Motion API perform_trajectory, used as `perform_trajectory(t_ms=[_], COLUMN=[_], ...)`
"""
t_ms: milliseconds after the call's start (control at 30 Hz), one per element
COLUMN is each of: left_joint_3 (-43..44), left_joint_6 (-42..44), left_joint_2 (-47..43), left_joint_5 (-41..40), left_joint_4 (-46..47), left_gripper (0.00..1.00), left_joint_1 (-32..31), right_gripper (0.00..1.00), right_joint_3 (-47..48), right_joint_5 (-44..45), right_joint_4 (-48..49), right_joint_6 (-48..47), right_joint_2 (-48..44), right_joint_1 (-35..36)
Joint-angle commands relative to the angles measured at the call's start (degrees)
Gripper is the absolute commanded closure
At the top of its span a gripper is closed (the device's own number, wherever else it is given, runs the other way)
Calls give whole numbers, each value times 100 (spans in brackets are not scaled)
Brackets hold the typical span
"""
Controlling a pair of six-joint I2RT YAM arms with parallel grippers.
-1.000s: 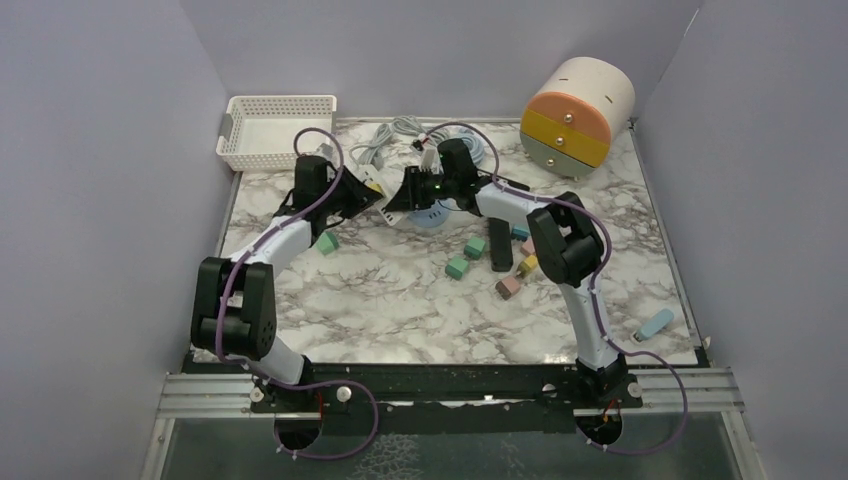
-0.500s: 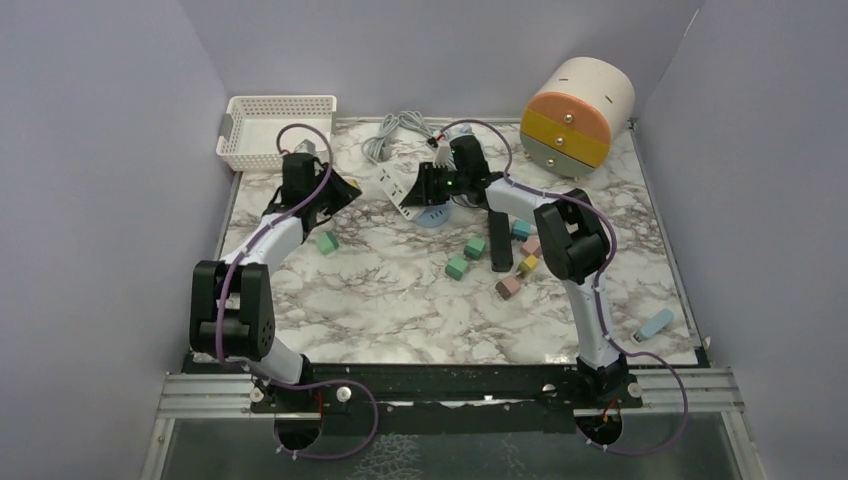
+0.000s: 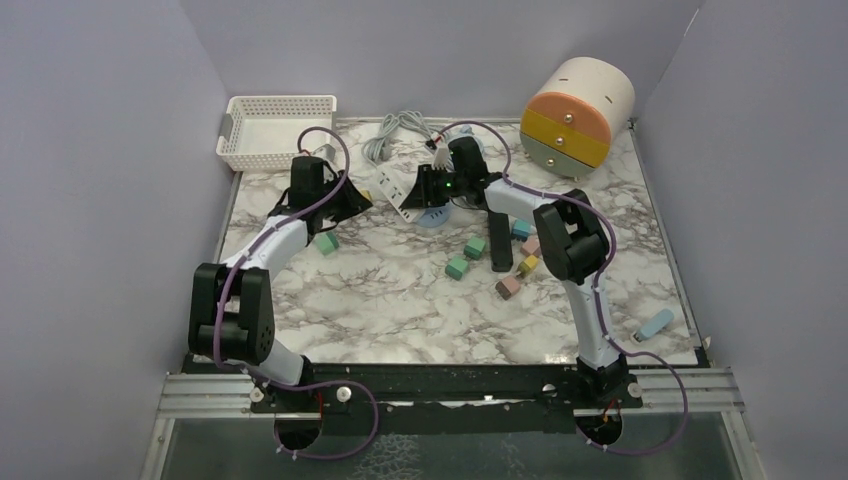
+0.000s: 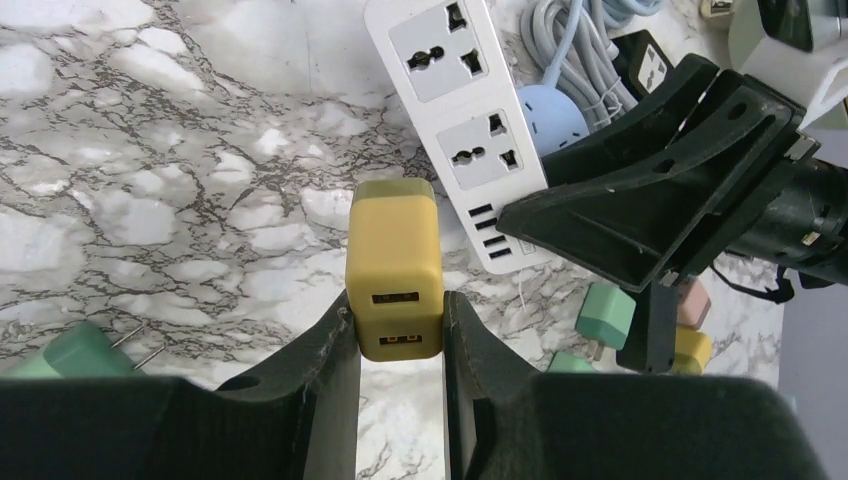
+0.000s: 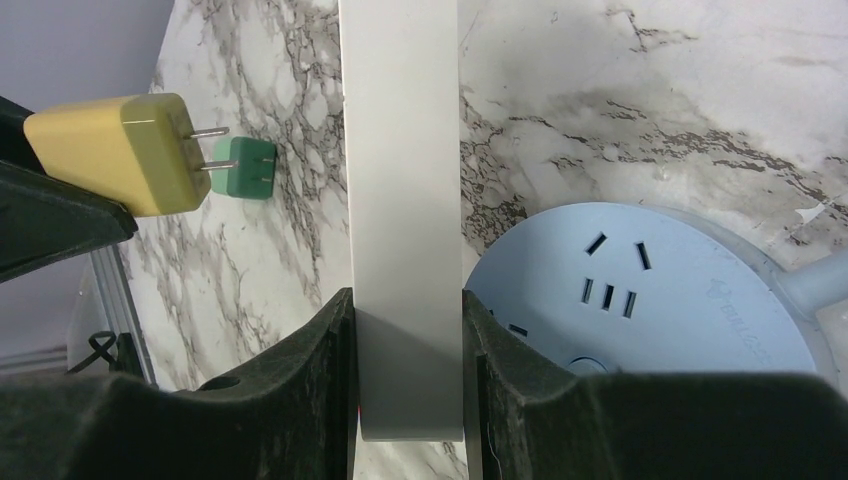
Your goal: Pull the plug off the socket
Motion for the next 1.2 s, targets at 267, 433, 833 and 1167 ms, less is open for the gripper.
perform_trajectory(t_ms=[267, 433, 833, 1167], left_joint_3=[-1279, -1781, -1516, -157], left_joint_6=[-190, -502, -166, 804], left_joint_2=[368, 405, 48, -816], left_joint_5=[1957, 2321, 1876, 1052], left_joint_4=[639, 1069, 308, -1501], left_gripper=[100, 100, 31, 1], left_joint_1=[98, -85, -312, -60], right_gripper=[85, 64, 21, 14], right_joint_3=[318, 1237, 4206, 1254], right_joint_5=[-267, -224, -101, 385], right_joint_4=[-100, -474, -1471, -296], right_joint_6=[65, 13, -329, -948], right_joint_2=[62, 546, 2388, -270], right_joint_1=[30, 212, 261, -409])
